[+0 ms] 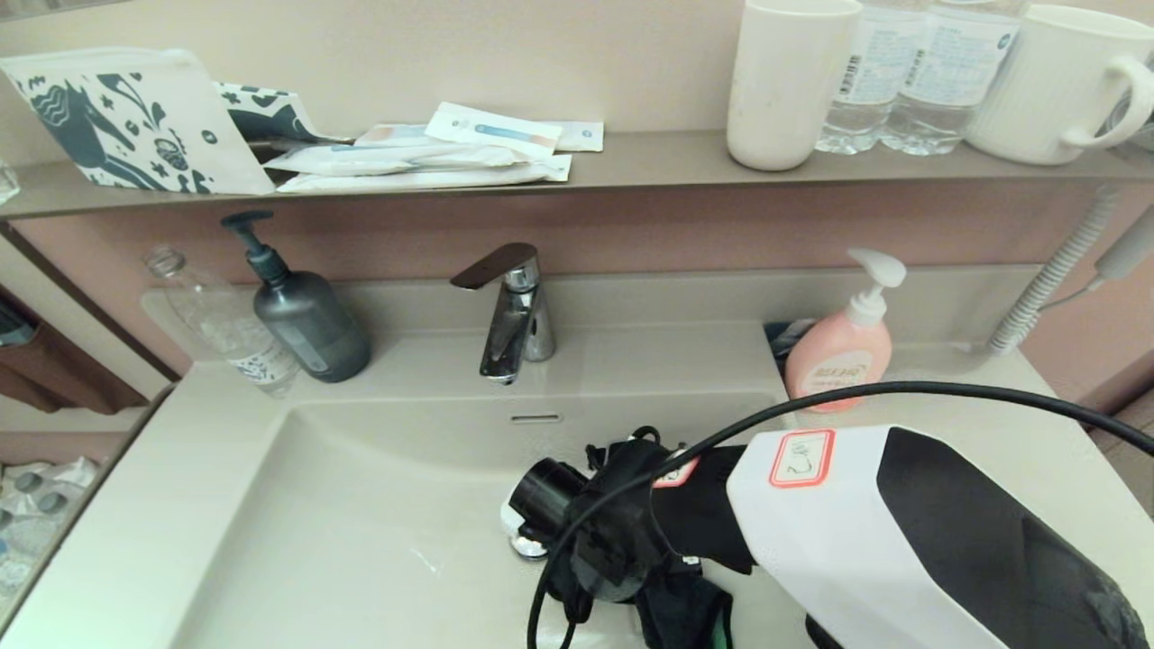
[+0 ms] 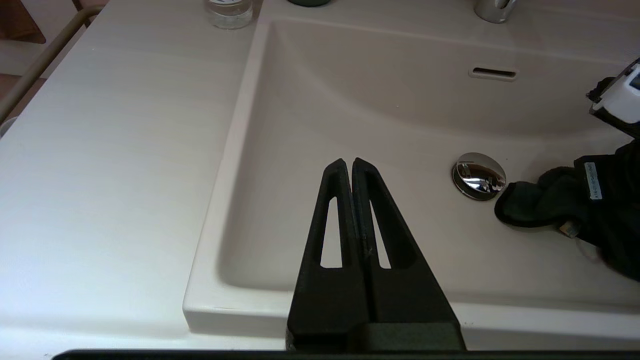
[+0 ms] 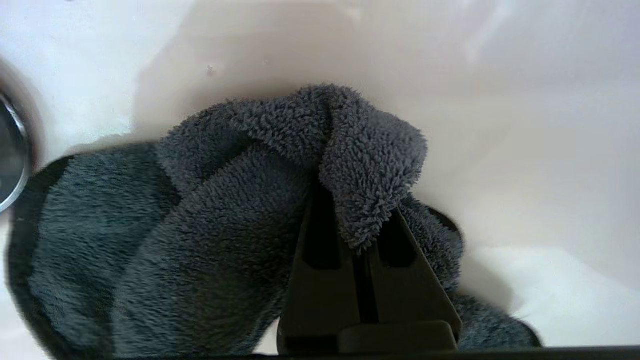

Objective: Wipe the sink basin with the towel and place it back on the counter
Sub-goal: Wipe the sink

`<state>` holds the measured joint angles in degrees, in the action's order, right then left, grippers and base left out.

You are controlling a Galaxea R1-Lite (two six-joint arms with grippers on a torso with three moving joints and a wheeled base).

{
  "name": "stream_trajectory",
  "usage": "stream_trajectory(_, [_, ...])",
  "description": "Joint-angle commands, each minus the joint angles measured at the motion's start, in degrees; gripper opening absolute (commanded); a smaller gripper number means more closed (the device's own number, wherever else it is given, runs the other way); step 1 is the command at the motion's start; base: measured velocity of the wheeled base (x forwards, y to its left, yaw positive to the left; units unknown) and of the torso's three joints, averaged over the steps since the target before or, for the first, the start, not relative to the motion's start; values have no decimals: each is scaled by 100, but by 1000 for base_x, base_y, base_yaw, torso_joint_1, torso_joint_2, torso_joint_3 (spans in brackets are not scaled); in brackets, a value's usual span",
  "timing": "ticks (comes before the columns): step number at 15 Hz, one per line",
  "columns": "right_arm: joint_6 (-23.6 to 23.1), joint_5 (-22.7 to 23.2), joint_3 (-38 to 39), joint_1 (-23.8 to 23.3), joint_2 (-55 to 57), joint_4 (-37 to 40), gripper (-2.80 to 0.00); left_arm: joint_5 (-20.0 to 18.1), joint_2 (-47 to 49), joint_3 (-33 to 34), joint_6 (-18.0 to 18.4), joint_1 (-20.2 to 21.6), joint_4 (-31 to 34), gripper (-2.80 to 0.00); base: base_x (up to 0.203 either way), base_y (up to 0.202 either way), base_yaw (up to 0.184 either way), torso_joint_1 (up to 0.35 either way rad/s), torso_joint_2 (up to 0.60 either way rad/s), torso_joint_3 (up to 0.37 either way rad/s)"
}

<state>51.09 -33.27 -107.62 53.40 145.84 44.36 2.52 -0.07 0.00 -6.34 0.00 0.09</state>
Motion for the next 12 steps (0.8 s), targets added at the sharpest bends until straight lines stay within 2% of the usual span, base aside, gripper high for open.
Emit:
stream_trajectory(1, [73,288,-103,242,180,-219,-280,3,7,0,-8,0,-1,-280,0,0,0,0,0,0])
stream_trajectory(5, [91,873,-542,685,436,-658,-280,3,7,0,-8,0,-1,-280,0,0,0,0,0,0])
stream_trajectory(7, [56,989,-554,863,446,-1116,-280,3,7,0,-8,0,-1,-280,0,0,0,0,0,0])
stream_trajectory(12, [-468,963,-558,913,686,-3275,-280,3,7,0,-8,0,-1,-280,0,0,0,0,0,0])
